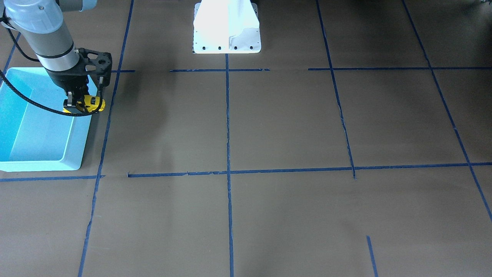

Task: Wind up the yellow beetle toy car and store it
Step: 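Lift the car with the right gripper and carry it over the bin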

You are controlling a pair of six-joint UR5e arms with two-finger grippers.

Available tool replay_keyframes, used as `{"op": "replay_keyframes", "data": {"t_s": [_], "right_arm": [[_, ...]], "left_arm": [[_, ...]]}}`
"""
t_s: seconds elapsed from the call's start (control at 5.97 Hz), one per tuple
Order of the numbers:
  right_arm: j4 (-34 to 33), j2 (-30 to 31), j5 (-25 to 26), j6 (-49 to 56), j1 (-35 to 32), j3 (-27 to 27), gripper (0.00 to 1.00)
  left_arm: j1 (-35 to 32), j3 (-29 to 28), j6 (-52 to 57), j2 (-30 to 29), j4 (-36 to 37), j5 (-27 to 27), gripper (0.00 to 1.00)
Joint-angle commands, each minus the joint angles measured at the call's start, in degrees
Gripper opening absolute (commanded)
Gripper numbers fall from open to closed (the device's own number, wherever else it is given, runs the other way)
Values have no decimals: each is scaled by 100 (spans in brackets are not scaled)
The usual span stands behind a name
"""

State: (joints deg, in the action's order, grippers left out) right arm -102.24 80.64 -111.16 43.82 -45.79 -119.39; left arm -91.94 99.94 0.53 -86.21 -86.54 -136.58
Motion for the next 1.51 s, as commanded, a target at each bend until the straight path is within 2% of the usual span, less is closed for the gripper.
{"op": "replay_keyframes", "data": {"t_s": [0.0,0.33,0.84,1.34], "right_arm": [[20,468,24,536,-263,12,29],[81,680,15,917,-518,74,29],[1213,988,15,857,-502,757,29],[1539,962,-20,804,-493,1180,29]], "left_arm": [[0,0,-9,-1,6,0,100],[0,-36,-9,-1,-3,0,100],[0,-62,35,-1,-3,9,100],[0,-106,35,-1,-3,9,100]]}}
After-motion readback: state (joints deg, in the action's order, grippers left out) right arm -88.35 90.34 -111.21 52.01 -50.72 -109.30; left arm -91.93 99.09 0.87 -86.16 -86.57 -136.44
